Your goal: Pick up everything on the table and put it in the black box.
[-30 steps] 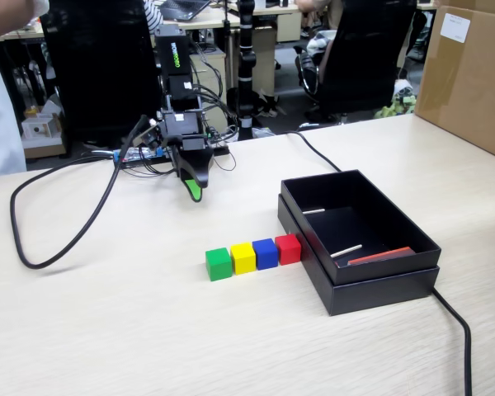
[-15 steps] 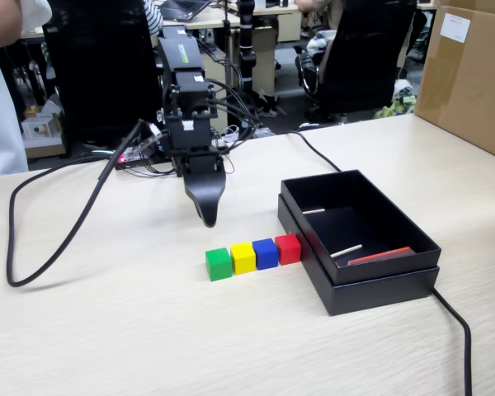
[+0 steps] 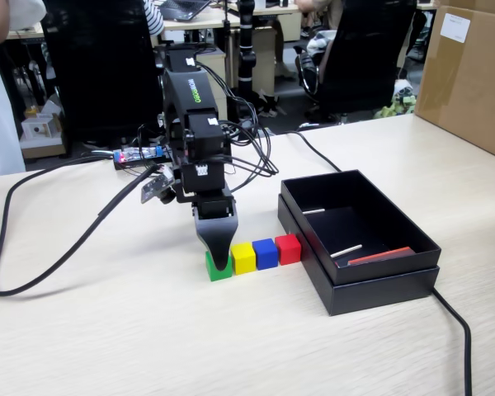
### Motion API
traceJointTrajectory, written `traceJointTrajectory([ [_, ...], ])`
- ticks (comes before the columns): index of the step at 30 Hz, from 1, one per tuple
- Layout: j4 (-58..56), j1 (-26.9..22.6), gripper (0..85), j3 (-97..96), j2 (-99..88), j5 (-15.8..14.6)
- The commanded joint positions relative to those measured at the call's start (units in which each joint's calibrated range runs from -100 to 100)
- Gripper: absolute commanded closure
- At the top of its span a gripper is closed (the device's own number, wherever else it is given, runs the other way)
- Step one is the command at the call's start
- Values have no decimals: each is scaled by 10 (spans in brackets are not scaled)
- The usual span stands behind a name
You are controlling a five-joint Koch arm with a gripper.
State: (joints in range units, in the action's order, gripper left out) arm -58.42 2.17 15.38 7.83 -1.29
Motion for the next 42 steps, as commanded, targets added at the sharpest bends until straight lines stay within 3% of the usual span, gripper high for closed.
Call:
traceJointTrajectory([
  [1, -4, 0, 382, 51, 6, 0],
  [9, -4, 0, 467, 85, 57, 2],
  [27, -10, 12, 477, 81, 69, 5],
  [28, -12, 12, 505, 80, 69, 4],
  [31, -11, 13, 726, 94, 70, 2],
  [33, -11, 13, 810, 104, 71, 2],
  [38, -11, 15, 841, 110, 61, 2],
  [42, -24, 31, 841, 105, -50, 13],
])
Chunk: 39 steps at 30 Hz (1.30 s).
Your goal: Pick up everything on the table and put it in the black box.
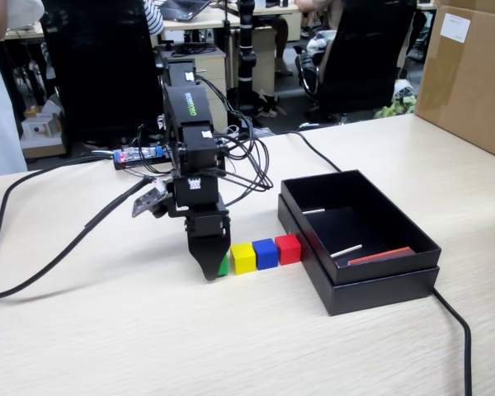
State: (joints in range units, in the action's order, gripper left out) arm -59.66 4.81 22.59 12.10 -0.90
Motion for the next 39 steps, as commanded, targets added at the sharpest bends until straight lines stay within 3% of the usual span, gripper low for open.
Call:
traceJointTrajectory([
  [1, -11, 5, 841, 33, -130, 13],
  [5, -13, -14, 841, 50, -229, 17],
  [8, -26, -60, 839, 85, -270, 4],
  [16, -28, -187, 837, 175, -148, -46],
  [24, -55, -211, 837, 323, 93, -55],
  [31, -69, -212, 834, 352, 169, -59],
  [32, -77, -211, 818, 351, 181, -61],
  [33, -93, -211, 722, 345, 199, -65],
  [34, -95, -211, 708, 344, 200, -65],
  [37, -98, -211, 515, 321, 203, -64],
  [39, -98, -210, 446, 309, 190, -65],
])
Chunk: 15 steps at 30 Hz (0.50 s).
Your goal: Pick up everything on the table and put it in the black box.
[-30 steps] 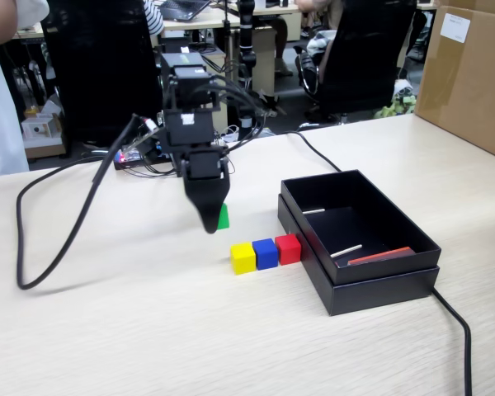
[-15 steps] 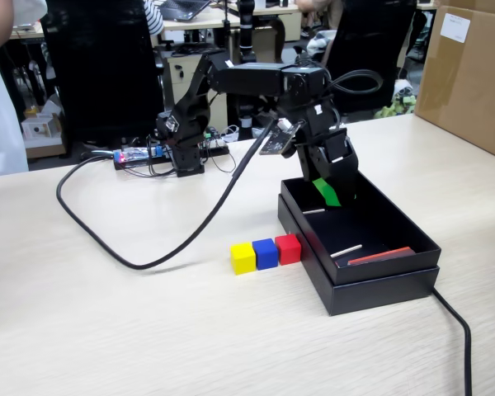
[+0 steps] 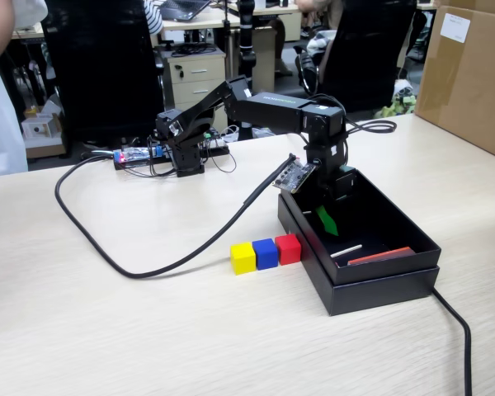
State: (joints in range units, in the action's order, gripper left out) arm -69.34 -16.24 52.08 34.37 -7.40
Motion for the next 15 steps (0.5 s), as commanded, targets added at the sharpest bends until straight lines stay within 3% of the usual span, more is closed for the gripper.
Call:
traceJointTrajectory([
  [1, -1, 2, 436, 11, -42, 0],
  [9, -1, 16, 436, -41, -311, 4],
  [15, -1, 74, 414, -98, -446, 22],
])
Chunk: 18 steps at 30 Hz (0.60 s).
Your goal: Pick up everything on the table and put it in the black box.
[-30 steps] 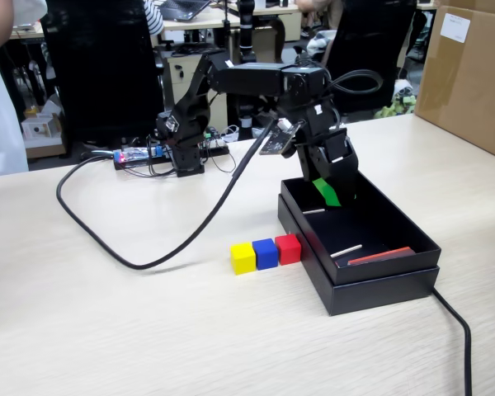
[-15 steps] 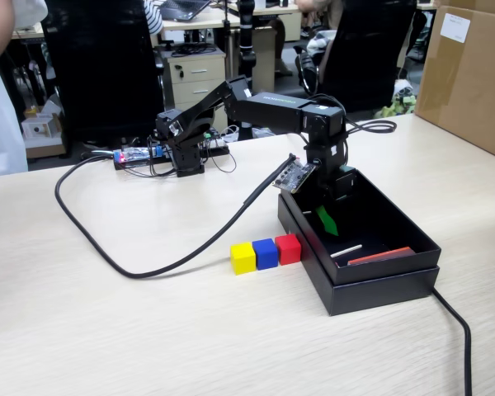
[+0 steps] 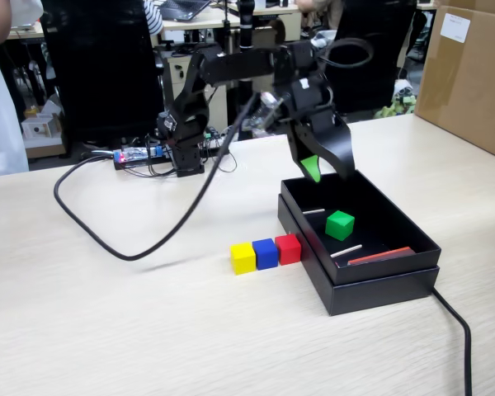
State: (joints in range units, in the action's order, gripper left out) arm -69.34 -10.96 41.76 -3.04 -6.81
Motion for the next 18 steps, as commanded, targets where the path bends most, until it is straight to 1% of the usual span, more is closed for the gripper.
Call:
traceJointTrajectory([
  [1, -1, 31, 412, -13, -78, 21],
  [4, -1, 55, 376, -83, -85, 22],
  [10, 4, 88, 375, -185, -30, 20],
  [18, 4, 98, 376, -147, 80, 20],
])
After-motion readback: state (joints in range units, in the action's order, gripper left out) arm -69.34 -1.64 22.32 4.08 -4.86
